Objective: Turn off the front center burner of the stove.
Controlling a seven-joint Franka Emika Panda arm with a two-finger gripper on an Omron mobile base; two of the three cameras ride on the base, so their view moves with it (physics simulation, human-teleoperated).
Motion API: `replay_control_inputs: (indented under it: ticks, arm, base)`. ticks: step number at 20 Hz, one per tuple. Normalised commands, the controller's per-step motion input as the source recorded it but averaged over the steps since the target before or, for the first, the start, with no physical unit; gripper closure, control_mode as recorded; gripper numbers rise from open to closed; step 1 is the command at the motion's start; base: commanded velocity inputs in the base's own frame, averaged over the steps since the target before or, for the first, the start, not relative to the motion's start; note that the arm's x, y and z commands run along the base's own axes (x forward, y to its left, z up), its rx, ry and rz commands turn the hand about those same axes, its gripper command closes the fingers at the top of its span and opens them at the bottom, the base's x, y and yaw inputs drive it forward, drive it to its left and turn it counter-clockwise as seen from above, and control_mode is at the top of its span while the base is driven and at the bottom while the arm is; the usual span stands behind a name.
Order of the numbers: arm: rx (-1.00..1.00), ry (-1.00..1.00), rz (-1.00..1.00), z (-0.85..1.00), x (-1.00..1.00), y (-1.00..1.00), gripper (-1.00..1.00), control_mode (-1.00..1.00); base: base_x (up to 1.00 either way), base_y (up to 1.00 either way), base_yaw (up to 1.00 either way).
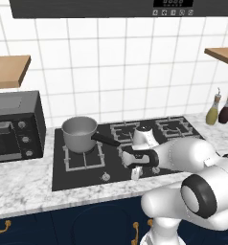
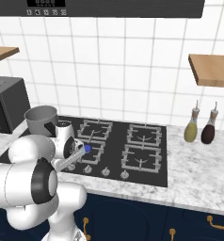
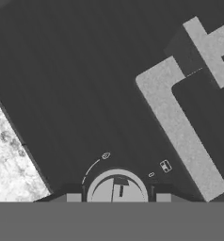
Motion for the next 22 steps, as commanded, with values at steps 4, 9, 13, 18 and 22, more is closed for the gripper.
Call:
replay_control_inputs:
  ticks: [4,9,13,18,22]
  arm:
    - [0.00,0.00,-0.31,-0.16,-0.12,0.00,1.00,-1.00]
    - [0.00,0.00,-0.31,-0.18,-0.13,0.00,1.00,-1.00]
    - [0.00,0.00,-0.30,-0.17,-0.15,0.00,1.00,-1.00]
    - [0.00,0.00,-0.30,-0.16,-0.17,0.00,1.00,-1.00]
    - [0.00,0.00,-0.30,-0.16,-0.18,0.00,1.00,-1.00]
  base:
    - [0.00,0.00,0.00]
    - [0.00,0.00,0.00]
    - [0.00,0.00,0.00]
    - [0.00,0.00,0.00]
    - [0.00,0.00,0.00]
